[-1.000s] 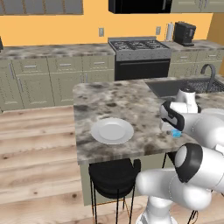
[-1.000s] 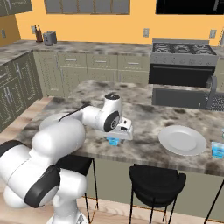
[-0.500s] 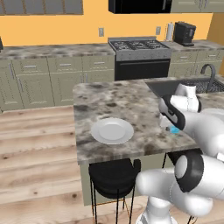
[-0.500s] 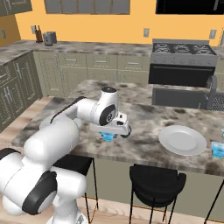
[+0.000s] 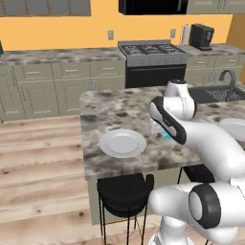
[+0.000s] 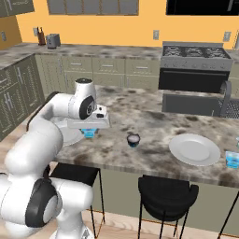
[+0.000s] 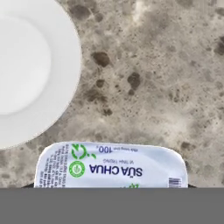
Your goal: Place two yogurt containers on each plate.
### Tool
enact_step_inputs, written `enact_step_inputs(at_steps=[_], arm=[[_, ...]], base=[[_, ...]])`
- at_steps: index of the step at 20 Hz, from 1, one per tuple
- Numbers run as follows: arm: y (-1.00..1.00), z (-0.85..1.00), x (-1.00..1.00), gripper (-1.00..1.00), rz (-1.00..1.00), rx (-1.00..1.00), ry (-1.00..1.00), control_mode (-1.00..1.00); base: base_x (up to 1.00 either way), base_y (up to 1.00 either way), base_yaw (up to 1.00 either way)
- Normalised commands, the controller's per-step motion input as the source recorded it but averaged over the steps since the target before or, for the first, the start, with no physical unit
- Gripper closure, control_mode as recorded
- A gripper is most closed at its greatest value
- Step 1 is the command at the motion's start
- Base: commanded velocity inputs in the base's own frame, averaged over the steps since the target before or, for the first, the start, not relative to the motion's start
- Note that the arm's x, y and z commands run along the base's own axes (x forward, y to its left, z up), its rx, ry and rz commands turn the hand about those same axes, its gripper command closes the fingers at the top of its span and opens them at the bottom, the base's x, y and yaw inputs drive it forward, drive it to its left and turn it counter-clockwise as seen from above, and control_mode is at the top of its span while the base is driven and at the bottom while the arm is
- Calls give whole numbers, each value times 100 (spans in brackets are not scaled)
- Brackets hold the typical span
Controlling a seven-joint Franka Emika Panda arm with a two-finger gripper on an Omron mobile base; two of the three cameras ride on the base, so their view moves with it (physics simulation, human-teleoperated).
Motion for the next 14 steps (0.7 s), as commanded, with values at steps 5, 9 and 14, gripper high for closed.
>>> enact_step_inputs(at_steps=[5, 9, 14], arm=[[100, -29, 42, 100, 12, -1, 1, -100], [100, 0, 18, 100, 2, 0, 4, -100], [100, -20, 45, 100, 3, -2, 12, -100]], base=[[0, 0, 0], [0, 0, 0], [0, 0, 0]])
